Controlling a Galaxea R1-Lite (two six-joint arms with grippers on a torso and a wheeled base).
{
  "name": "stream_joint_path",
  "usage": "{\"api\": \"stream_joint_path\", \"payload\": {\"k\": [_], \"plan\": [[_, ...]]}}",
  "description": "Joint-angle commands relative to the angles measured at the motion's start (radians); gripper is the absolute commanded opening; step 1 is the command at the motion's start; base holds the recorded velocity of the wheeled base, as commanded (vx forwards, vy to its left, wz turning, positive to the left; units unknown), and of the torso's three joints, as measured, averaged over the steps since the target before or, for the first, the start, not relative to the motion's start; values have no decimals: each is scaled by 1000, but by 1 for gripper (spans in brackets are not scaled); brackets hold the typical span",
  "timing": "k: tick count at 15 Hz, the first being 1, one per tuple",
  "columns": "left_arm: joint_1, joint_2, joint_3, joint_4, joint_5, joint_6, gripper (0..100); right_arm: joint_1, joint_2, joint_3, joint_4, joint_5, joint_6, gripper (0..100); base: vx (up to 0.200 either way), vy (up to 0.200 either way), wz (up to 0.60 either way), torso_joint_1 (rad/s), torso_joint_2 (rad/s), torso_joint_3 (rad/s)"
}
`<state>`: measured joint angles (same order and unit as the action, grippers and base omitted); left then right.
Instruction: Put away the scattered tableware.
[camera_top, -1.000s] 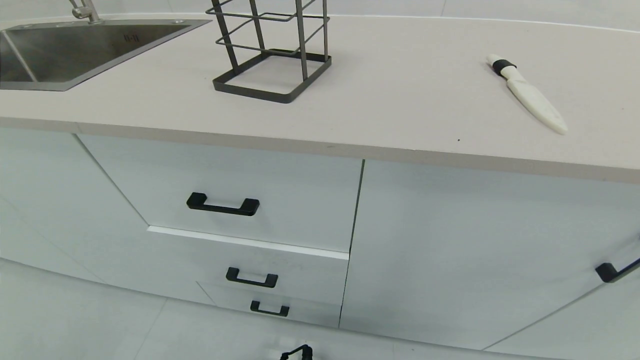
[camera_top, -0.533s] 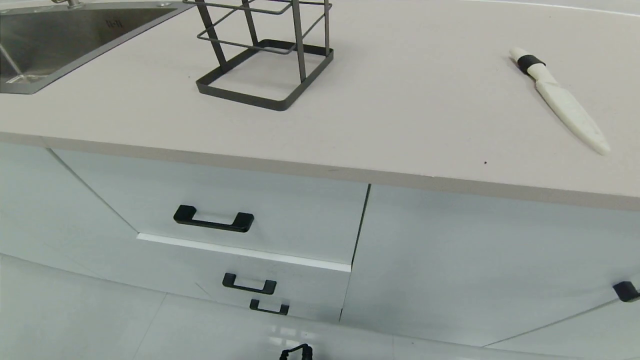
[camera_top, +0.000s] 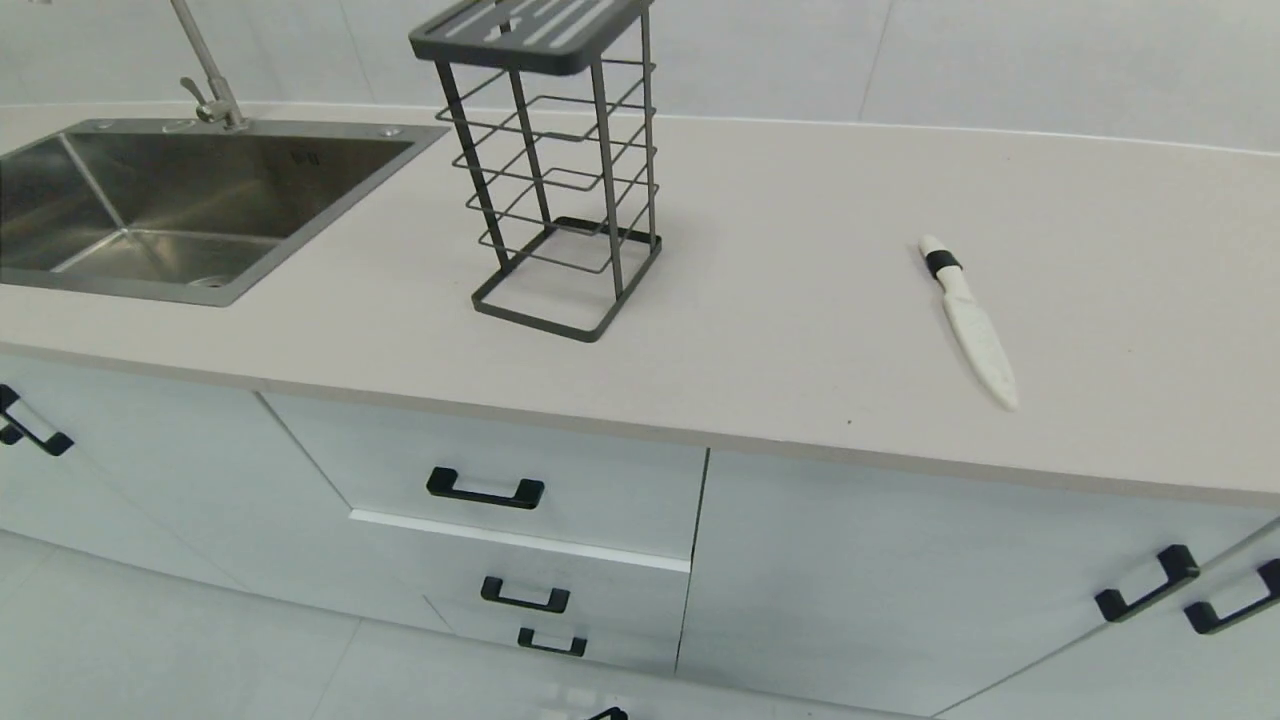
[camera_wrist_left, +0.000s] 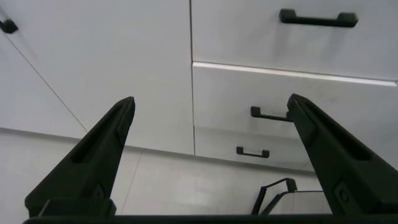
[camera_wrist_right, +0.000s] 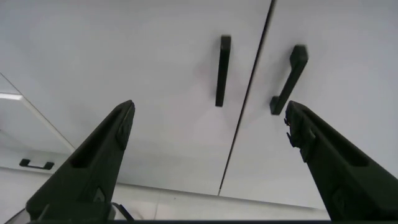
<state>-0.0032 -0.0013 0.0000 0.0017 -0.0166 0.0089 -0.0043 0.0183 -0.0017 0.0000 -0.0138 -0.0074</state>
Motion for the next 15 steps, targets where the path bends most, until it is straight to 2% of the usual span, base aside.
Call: {"api": "stream_joint_path", "payload": {"k": [1, 3, 8, 9, 12, 15], "plan": [[0, 1, 0, 0, 0, 0, 100, 0, 0, 0, 0, 0, -2, 100, 0, 0, 0, 56, -481, -227], [0, 1, 0, 0, 0, 0, 100, 0, 0, 0, 0, 0, -2, 100, 0, 0, 0, 168, -498, -220], [0, 1, 0, 0, 0, 0, 100, 0, 0, 0, 0, 0, -2, 100, 0, 0, 0, 348, -468, -227], [0, 1, 0, 0, 0, -1, 100, 1, 0, 0, 0, 0, -2, 100, 0, 0, 0, 124, -212, -100], [0, 1, 0, -2, 1, -1, 100, 0, 0, 0, 0, 0, -2, 100, 0, 0, -600, 45, -80, -41], [0, 1, 0, -2, 0, -3, 100, 0, 0, 0, 0, 0, -3, 100, 0, 0, 0, 0, 0, 0]]}}
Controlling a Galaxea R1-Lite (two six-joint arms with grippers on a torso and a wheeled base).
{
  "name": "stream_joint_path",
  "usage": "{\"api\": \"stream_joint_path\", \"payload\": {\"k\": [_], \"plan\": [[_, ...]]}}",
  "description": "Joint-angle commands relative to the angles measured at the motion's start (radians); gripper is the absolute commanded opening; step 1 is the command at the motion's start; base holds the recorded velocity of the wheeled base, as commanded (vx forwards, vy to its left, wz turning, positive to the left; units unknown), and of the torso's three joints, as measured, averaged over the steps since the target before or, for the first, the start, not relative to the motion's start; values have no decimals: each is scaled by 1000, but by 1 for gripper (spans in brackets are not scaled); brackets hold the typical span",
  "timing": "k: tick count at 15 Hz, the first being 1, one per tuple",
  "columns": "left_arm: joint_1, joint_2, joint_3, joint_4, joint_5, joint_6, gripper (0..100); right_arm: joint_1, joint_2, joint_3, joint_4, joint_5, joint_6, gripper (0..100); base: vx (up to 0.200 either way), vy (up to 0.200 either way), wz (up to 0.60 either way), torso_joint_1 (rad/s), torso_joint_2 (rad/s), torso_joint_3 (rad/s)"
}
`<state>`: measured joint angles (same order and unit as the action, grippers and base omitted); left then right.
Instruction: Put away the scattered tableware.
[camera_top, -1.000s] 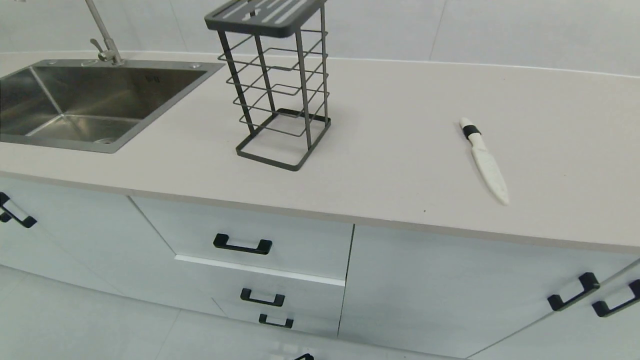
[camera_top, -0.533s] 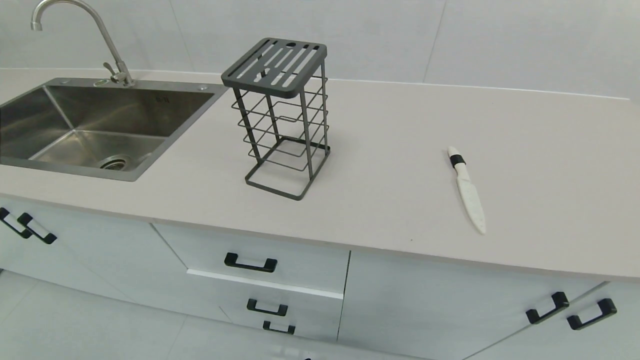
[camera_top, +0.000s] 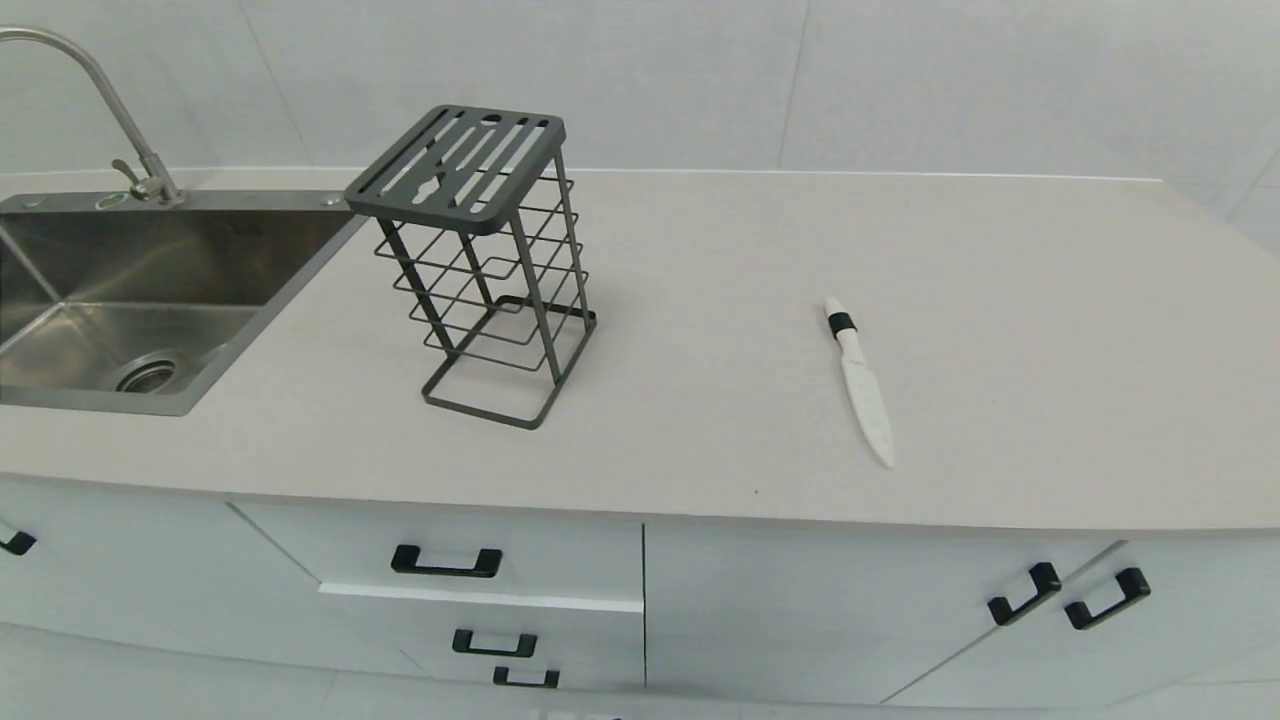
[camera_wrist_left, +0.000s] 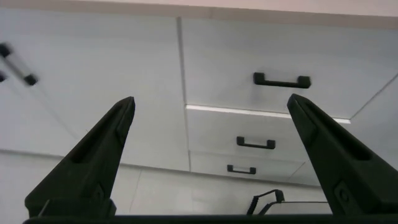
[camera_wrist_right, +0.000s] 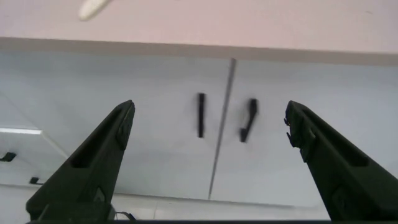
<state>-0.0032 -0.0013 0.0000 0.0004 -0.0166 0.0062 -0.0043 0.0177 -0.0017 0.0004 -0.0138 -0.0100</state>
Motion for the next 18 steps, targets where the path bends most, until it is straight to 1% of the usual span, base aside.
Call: {"api": "stream_joint_path", "payload": {"k": [1, 3, 5, 10, 12, 18], "plan": [[0, 1, 0, 0, 0, 0, 100, 0, 1, 0, 0, 0, -1, 100, 0, 0, 0, 0, 0, 0], [0, 1, -2, 4, 1, -9, 100, 0, 1, 0, 0, 0, -1, 100, 200, 0, 0, 0, 2, 0], [0, 1, 0, 0, 3, -11, 100, 0, 1, 0, 0, 0, -1, 100, 200, 0, 0, -5, -10, 9], [0, 1, 0, 0, 3, -11, 100, 0, 1, 0, 0, 0, -1, 100, 0, 0, 0, 17, -47, -18], [0, 1, 0, 0, 3, -11, 100, 0, 1, 0, 0, 0, -1, 100, 0, 0, 0, 193, -398, -195], [0, 1, -2, 0, 3, -12, 100, 0, 1, 0, 0, 0, 1, 100, 0, 0, 0, 274, -529, -255]]}}
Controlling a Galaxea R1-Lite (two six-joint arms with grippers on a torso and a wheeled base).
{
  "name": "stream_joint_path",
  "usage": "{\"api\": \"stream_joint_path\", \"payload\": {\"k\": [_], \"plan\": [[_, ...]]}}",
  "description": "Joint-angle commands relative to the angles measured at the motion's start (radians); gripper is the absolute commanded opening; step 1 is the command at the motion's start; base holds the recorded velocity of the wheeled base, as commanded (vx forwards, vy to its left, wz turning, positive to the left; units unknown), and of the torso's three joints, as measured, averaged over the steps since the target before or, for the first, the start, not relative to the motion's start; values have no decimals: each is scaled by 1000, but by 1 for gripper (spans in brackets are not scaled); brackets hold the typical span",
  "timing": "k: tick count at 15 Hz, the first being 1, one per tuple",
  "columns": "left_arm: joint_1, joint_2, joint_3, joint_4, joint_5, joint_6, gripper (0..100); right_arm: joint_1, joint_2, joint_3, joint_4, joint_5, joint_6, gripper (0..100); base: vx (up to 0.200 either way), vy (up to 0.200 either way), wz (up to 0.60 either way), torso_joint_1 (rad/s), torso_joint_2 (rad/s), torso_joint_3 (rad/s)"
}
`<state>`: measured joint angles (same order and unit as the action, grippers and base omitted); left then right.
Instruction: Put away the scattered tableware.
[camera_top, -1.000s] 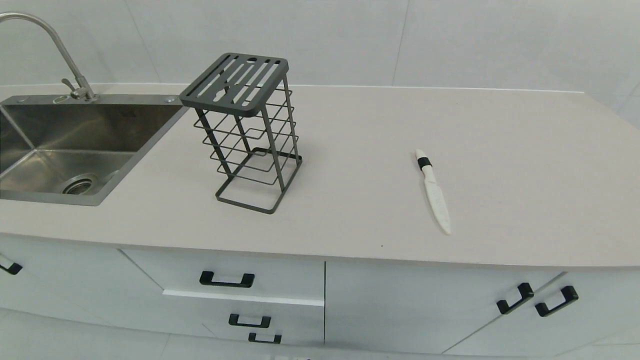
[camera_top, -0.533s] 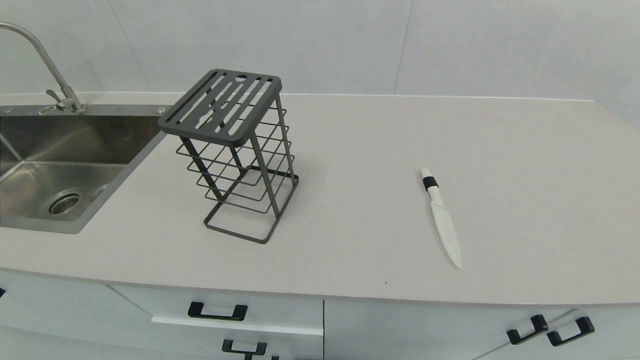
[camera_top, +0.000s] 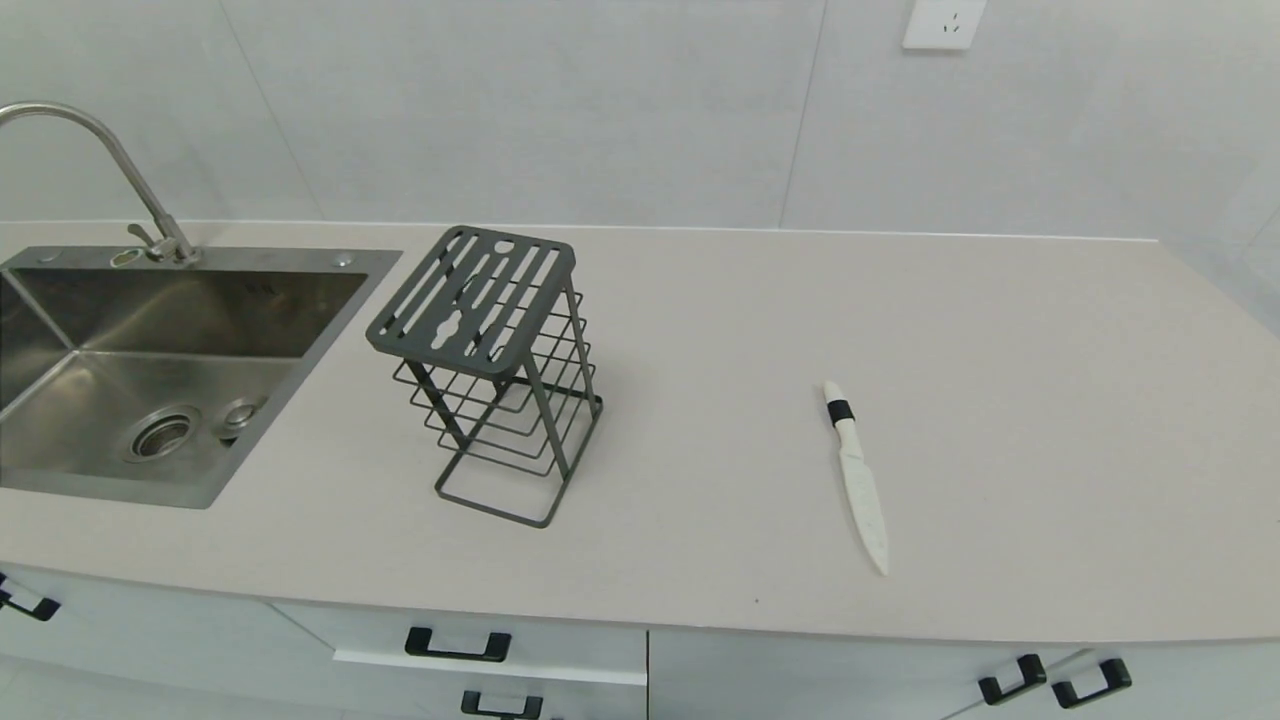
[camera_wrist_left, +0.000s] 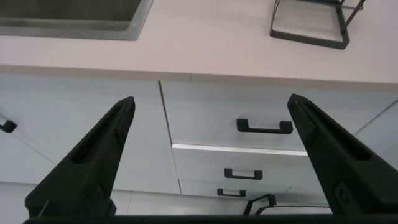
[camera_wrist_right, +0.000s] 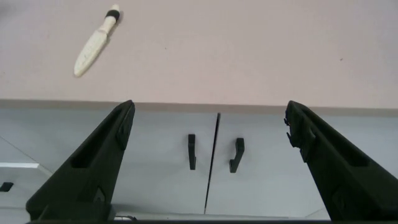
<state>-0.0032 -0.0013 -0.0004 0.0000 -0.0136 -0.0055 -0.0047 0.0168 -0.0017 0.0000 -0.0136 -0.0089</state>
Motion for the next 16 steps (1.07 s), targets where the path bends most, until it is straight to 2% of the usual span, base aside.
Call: {"api": "stream_joint_path", "payload": {"k": [1, 6, 16], "plan": [[0, 1, -1, 0, 0, -1, 100, 0, 2, 0, 0, 0, 0, 100, 0, 0, 0, 310, -593, -281], [0, 1, -1, 0, 0, -1, 100, 0, 2, 0, 0, 0, 0, 100, 0, 0, 0, 294, -564, -277], [0, 1, -1, 0, 0, -1, 100, 0, 2, 0, 0, 0, -2, 100, 0, 0, 0, 12, -25, -11]]}}
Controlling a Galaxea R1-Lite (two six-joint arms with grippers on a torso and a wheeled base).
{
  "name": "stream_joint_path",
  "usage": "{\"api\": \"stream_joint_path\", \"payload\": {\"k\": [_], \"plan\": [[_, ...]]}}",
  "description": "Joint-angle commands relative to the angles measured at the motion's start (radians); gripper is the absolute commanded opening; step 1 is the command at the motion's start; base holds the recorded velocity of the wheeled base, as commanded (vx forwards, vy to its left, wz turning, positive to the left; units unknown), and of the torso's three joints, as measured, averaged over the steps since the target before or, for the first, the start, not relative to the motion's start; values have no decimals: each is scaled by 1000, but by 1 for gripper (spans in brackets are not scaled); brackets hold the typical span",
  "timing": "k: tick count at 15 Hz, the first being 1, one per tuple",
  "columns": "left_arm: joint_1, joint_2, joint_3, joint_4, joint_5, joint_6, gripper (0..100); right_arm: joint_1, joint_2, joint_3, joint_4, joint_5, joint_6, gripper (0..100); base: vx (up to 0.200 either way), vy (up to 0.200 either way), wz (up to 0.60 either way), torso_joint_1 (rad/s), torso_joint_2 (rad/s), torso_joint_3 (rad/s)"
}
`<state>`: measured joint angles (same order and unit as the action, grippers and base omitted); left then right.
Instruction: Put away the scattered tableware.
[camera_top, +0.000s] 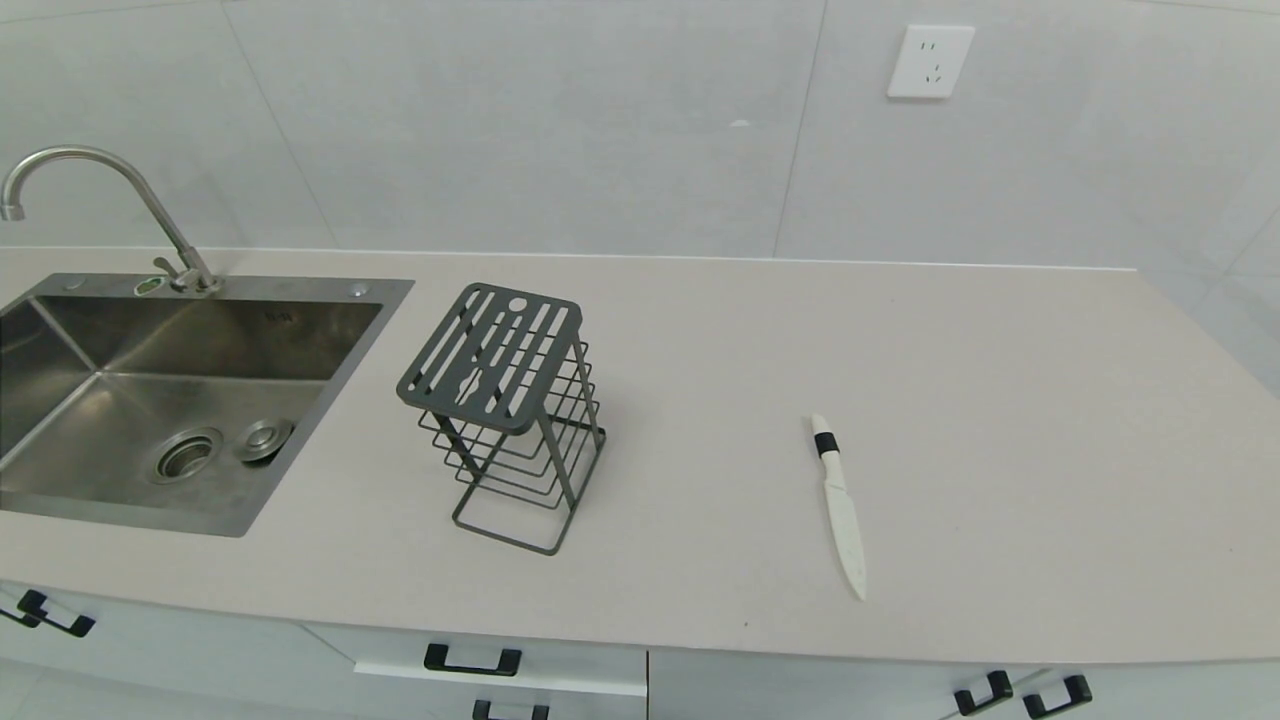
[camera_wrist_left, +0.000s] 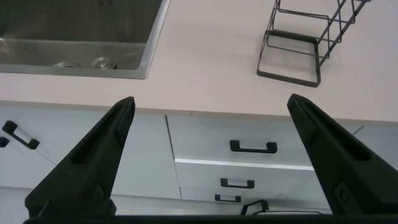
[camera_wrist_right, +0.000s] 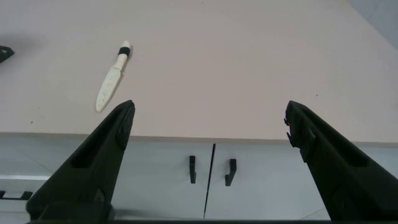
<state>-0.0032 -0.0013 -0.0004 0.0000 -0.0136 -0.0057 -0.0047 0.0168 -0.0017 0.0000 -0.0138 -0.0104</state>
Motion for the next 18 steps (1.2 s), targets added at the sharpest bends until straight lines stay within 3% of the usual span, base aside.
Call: {"api": "stream_joint_path", "payload": {"k": [1, 9, 18], "plan": [[0, 1, -1, 0, 0, 0, 100, 0, 2, 0, 0, 0, 1, 100, 0, 0, 0, 76, -7, 46], [0, 1, 0, 0, 0, 0, 100, 0, 2, 0, 0, 0, 1, 100, 0, 0, 0, 252, -22, 221], [0, 1, 0, 2, -3, 13, 100, 0, 2, 0, 0, 0, 1, 100, 0, 0, 0, -34, 118, 89]]}}
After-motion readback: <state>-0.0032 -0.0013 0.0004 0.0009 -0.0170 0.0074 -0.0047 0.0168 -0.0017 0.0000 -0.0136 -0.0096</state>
